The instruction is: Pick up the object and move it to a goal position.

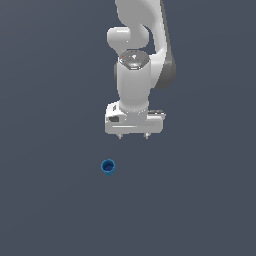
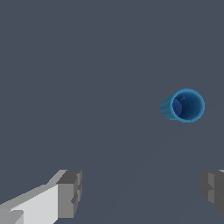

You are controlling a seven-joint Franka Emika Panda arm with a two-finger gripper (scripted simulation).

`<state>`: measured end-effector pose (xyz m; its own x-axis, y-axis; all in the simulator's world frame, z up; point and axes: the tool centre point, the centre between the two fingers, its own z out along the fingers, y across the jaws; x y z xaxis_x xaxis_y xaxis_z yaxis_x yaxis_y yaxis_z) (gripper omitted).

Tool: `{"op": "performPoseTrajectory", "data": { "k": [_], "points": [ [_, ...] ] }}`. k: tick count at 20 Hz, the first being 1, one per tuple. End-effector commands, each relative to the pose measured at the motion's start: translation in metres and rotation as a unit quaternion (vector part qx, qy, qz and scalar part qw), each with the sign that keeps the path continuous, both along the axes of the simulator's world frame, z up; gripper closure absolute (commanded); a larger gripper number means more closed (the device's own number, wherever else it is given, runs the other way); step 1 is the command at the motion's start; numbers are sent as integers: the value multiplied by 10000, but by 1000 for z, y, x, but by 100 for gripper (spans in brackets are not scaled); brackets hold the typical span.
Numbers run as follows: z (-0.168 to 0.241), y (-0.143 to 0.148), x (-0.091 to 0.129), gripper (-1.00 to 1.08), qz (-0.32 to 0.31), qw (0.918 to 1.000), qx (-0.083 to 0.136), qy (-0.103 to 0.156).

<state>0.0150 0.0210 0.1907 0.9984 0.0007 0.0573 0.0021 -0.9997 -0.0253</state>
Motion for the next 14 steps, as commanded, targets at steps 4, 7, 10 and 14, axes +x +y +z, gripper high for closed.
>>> {"op": "performPoseTrajectory", "data": {
  "k": [4,7,10,14],
  "points": [
    [3,8,1,-92,54,10000,22,-35],
    [12,28,3,-92,209,9997,79,-128],
    [17,38,3,-92,313,9993,104,-176],
    [15,36,4,-92,277,9994,100,-164]
  ]
}}
